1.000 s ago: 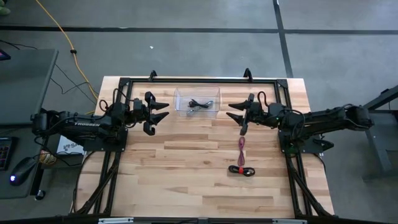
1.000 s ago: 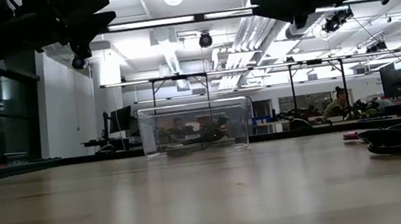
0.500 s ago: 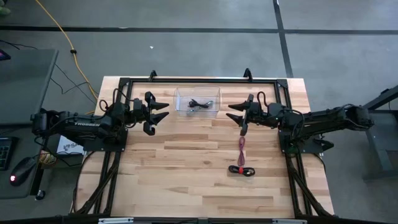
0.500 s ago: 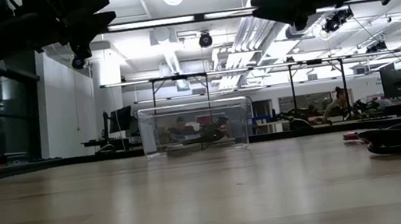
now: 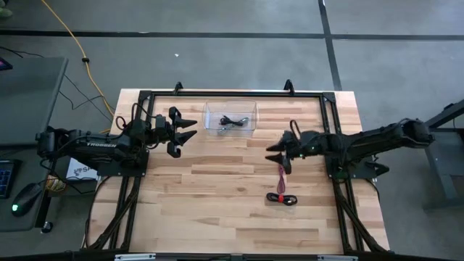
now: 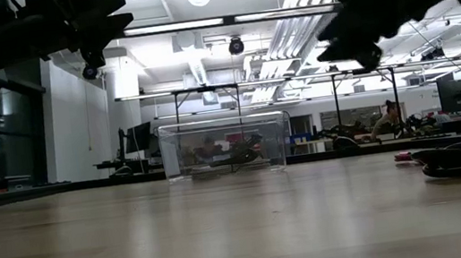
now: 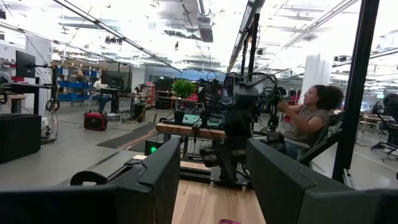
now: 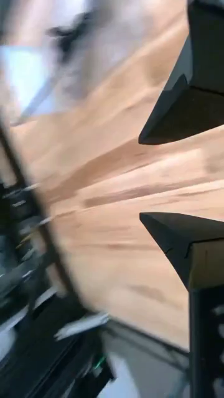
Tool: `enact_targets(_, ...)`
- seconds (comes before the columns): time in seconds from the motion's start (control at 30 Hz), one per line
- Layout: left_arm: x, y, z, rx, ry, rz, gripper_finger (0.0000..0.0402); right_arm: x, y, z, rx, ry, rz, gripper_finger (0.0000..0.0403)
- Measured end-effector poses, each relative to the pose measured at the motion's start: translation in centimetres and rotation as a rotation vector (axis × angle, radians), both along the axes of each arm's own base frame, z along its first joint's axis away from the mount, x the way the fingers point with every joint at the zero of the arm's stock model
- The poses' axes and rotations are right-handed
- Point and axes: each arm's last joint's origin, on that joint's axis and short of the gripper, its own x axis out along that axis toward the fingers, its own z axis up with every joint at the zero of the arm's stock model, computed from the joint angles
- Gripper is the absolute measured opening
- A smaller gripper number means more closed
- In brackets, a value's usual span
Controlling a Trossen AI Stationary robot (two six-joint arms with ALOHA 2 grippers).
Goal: Pick and place USB-C Cables
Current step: Put the pink charger cable into the transparent bin
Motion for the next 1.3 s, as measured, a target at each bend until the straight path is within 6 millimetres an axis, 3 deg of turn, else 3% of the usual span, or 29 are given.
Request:
enact_targets(0.2, 0.0, 0.0, 0.0, 0.0, 0.0, 0.0, 0.0165, -0.5, 2.6, 1.8, 0.061, 0.262, -0.091, 0.0179)
enact_targets(0.43, 0.0, 0.0, 0.0, 0.0, 0.0, 0.0, 0.0165, -1.7, 4.6, 2.6, 0.205, 0.469, -0.384, 0.0179)
enact_targets(0.73, 0.0, 0.0, 0.0, 0.0, 0.0, 0.0, 0.0165, -0.7, 6.0, -1.1, 0.252, 0.653, -0.635, 0.0179)
enact_targets(1.0, 0.0, 0.0, 0.0, 0.0, 0.0, 0.0, 0.0165, 1.6, 7.0, -4.6, 0.253, 0.705, -0.652, 0.0179)
enact_targets(1.3, 0.0, 0.0, 0.0, 0.0, 0.0, 0.0, 0.0165, 2.3, 7.4, -7.7, 0.253, 0.812, -0.723, 0.0179)
